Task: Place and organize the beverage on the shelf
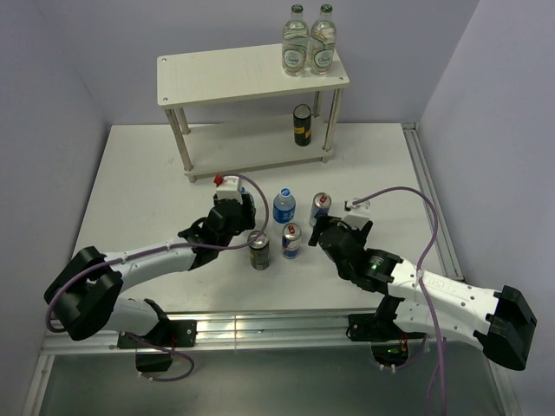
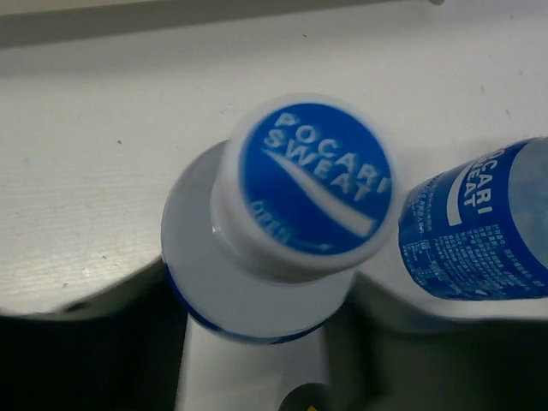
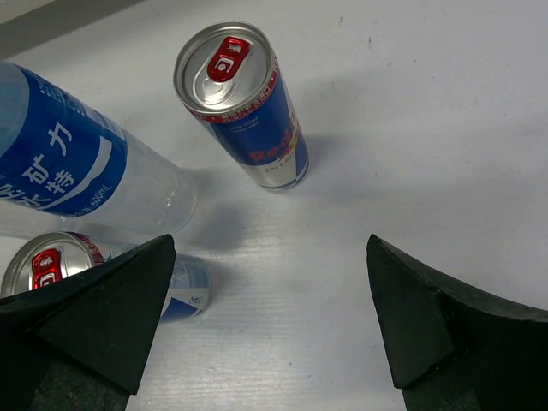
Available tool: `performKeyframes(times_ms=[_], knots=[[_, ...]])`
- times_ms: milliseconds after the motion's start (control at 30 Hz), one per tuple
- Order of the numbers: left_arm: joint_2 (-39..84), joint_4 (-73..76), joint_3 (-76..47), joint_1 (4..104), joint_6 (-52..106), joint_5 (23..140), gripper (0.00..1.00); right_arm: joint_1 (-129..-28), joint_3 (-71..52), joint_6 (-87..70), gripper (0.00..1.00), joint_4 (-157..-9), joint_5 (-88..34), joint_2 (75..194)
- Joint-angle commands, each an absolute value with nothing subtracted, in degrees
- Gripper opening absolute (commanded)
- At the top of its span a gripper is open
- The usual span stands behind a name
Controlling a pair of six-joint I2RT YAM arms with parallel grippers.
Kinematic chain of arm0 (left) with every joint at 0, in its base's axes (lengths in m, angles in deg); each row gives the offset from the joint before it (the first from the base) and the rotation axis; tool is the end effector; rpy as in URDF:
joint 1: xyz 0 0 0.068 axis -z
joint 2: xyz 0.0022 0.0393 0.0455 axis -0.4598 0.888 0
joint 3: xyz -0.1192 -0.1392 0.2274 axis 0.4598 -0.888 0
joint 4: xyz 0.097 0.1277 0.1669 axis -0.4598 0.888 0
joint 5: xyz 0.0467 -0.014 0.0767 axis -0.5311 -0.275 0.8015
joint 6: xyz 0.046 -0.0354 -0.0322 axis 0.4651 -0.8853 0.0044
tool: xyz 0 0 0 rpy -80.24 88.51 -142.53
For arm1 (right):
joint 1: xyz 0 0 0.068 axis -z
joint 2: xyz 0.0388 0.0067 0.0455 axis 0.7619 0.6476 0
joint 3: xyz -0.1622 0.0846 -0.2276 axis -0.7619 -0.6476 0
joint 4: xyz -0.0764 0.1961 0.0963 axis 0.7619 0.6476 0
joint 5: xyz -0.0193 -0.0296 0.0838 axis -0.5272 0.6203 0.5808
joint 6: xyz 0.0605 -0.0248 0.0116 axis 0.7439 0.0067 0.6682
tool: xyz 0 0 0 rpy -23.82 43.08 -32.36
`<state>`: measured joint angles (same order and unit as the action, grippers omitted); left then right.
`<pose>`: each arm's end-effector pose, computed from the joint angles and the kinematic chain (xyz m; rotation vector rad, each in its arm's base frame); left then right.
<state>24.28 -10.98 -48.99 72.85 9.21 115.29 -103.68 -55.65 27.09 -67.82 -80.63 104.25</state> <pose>0.2054 -0.1763 0.2476 0.0020 1.9912 -0.3934 0.1178 0.0983 0.2442 0.2080 2.0033 0.1691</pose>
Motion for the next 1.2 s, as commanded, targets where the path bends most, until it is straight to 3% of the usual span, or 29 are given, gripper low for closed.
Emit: performKeyframes(times_ms=[0,67,100,133,333,633,833,1167], knots=[[25.95,-13.89,-45.5,72.91,10.16,119.46,0.32,-103.95,-56.45,26.6,1.0,-70.21,-82.21,103.06],[26.13,-12.22,-43.66,72.91,10.6,119.9,0.16,-103.86,-56.54,26.51,1.0,-70.38,-82.12,102.97],[25.78,-11.43,-43.12,72.9,10.78,119.99,0.02,-103.95,-56.54,26.51,1.0,-70.38,-82.29,102.88],[24.04,-10.38,-42.51,72.99,10.6,120.25,0.0,-103.95,-56.71,26.43,1.0,-70.38,-82.21,102.8],[15.25,8.42,-29.43,73.26,11.82,124.99,0.0,-103.87,-57.41,26.16,1.0,-70.91,-82.21,101.83],[18.29,27.5,10.52,73.17,22.98,132.29,0.0,-103.95,-57.85,25.72,1.0,-72.05,-82.29,101.48],[26.72,26.55,29.09,70.72,32.65,133.88,0.0,-104.04,-58.03,25.46,1.0,-72.23,-81.94,101.04],[42.55,23.3,43.8,56.83,30.91,123.78,0.0,-104.22,-58.91,25.19,1.0,-72.84,-81.85,99.54]])
